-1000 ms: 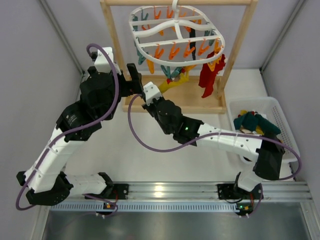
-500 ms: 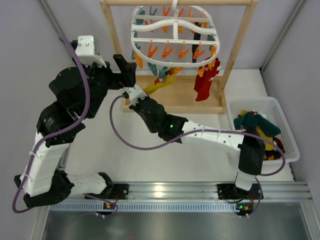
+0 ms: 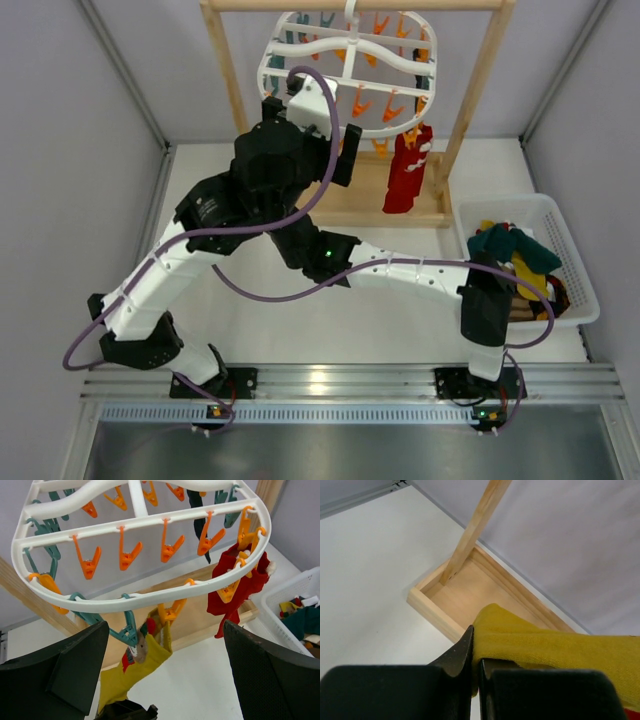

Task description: Remove the socks clipped to the hanger

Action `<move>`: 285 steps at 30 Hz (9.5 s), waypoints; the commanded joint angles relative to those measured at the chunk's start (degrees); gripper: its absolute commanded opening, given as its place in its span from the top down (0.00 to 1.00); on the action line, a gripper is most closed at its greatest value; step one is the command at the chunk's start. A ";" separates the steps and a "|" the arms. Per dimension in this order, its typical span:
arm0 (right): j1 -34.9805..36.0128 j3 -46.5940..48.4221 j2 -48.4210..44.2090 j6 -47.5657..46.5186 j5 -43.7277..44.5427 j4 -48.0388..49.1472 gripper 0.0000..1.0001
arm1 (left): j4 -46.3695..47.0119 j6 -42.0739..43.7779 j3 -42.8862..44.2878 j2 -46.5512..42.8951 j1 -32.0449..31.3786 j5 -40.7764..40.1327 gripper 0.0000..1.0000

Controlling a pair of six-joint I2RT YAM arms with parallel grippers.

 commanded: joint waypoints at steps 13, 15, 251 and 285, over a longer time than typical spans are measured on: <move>1.19 -3.84 -5.07 6.35 -1.84 1.92 1.00 | 0.51 -3.06 -0.27 2.16 -3.88 -9.61 0.09; 1.19 -3.93 -5.34 6.96 -1.75 1.48 1.00 | 0.42 -3.42 -0.70 2.51 -3.97 -9.61 0.10; -18.15 -50.86 -32.77 31.75 -26.27 29.42 1.00 | 0.86 -20.91 -13.19 -11.47 16.79 20.89 0.08; -8.22 -49.72 -33.73 23.75 -14.75 28.82 1.00 | 0.60 -8.78 7.03 12.88 -2.65 -3.72 0.09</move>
